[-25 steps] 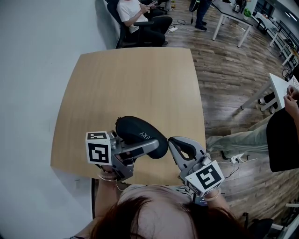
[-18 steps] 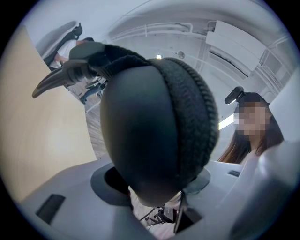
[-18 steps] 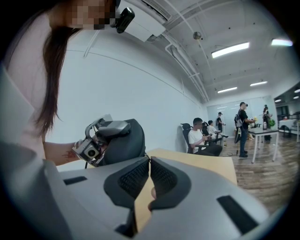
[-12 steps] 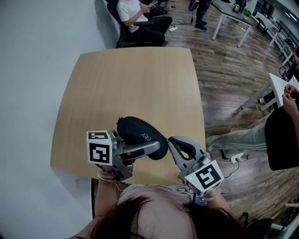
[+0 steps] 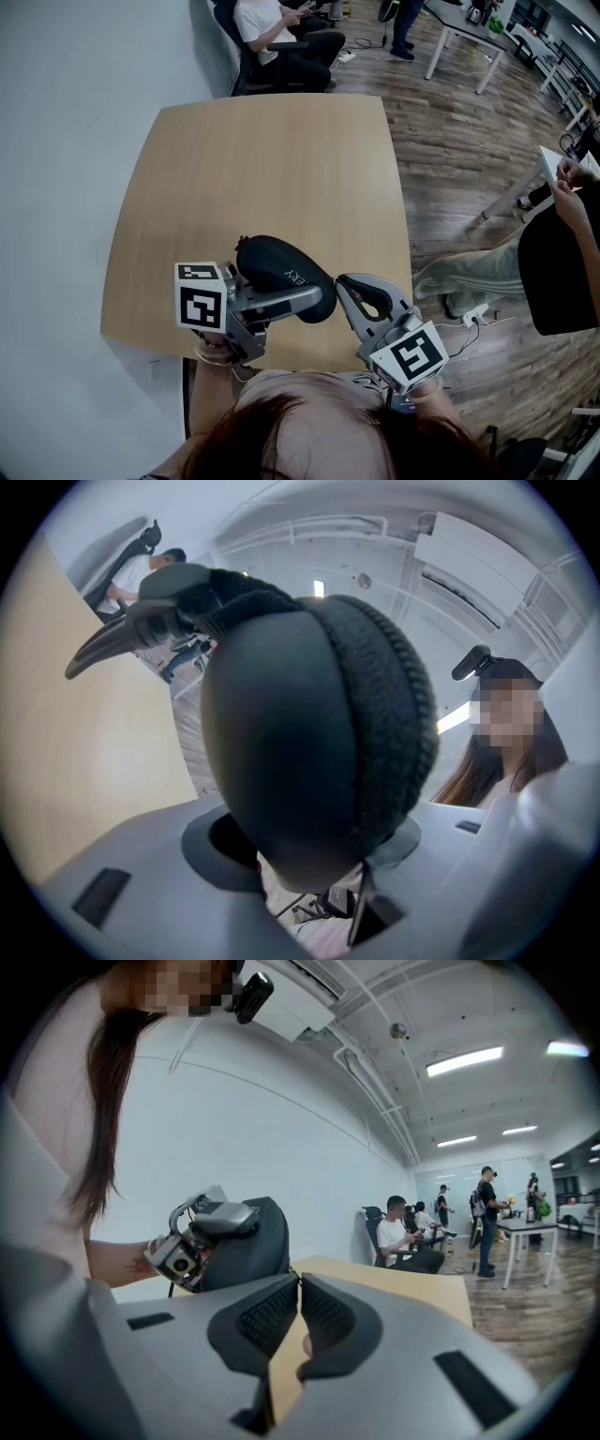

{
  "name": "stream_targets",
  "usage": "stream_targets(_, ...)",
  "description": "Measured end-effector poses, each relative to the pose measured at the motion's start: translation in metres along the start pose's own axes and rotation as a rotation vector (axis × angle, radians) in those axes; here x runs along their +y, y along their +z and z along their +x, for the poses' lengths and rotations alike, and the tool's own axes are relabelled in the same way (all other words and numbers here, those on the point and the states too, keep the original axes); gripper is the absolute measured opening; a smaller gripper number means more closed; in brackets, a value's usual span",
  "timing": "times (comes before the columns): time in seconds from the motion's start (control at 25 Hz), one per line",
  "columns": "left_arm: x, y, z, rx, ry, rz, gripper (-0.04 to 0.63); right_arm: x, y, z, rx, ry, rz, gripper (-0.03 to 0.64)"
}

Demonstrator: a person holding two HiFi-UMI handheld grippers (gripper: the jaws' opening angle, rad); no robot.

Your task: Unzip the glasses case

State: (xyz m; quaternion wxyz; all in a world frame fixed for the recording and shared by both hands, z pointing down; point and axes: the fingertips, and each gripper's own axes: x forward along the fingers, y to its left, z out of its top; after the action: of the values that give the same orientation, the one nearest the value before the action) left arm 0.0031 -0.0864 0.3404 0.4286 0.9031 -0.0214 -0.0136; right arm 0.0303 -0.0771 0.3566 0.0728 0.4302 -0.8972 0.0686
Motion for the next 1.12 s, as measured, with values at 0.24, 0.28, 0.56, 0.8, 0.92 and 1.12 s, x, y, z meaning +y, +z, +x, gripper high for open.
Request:
stream_targets(0.24, 0.0, -0.004, 0.001, 0.027, -0.001, -0.004, 0.25, 0.001, 0.0, 0.001, 0.003, 0.003, -0.012, 0.017)
stream_targets(0.28, 0.0, -0.004, 0.001, 0.031, -0.001, -0.004, 0.25, 0.001, 0.0, 0.001, 0.004, 0.004, -0.013, 0.017)
stream_targets(0.56, -0.002, -0.011, 0.003, 0.063, 0.005, 0.002, 0.25, 0.003, -0.001, -0.001, 0.006, 0.012, -0.028, 0.017)
stream_targets(0.8, -0.002, -0.015, 0.005, 0.086, 0.004, -0.001, 0.25, 0.003, -0.002, -0.001, 0.008, 0.016, -0.033, 0.017)
stream_targets(0.92, -0.002, -0.017, 0.005, 0.099, 0.003, -0.002, 0.25, 0.004, -0.002, 0.0, 0.01, 0.017, -0.036, 0.017)
stream_targets(1.12, -0.001, -0.021, 0.009, 0.113, 0.008, -0.002, 0.25, 0.002, -0.003, -0.001, 0.015, 0.017, -0.038, 0.017)
